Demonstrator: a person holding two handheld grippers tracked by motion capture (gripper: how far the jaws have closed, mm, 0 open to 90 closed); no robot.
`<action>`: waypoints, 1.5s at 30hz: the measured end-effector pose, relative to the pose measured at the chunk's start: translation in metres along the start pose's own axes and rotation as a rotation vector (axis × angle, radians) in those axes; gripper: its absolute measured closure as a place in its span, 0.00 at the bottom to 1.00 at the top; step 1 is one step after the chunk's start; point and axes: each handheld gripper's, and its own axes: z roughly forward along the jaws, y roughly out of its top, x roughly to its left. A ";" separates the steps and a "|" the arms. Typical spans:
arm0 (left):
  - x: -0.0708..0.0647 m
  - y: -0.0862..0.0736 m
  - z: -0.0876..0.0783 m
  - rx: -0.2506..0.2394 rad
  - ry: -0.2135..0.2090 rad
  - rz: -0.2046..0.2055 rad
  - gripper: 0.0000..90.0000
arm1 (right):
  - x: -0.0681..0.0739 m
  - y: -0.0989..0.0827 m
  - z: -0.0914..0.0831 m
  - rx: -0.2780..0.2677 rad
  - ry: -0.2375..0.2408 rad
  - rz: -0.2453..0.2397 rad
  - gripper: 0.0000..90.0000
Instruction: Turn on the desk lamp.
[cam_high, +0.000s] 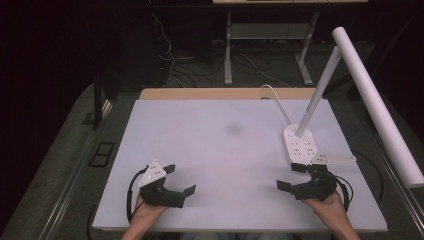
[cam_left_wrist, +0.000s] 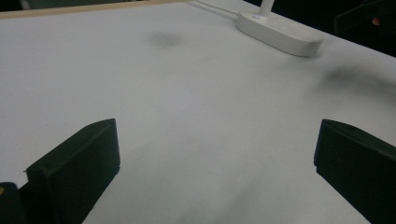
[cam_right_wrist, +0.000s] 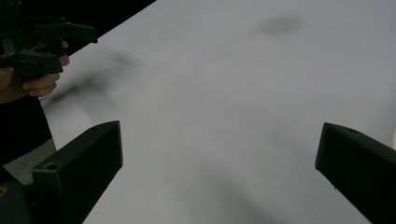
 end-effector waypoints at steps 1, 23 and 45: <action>0.000 0.000 0.001 0.005 0.003 0.002 0.00 | 0.000 0.000 0.000 0.007 0.000 0.002 0.00; -0.001 -0.001 0.003 0.027 -0.028 0.009 0.00 | -0.008 0.025 -0.013 0.066 -0.020 -0.015 0.00; -0.001 -0.001 0.003 0.015 -0.025 0.004 0.00 | -0.028 0.046 -0.028 0.083 -0.052 -0.003 0.00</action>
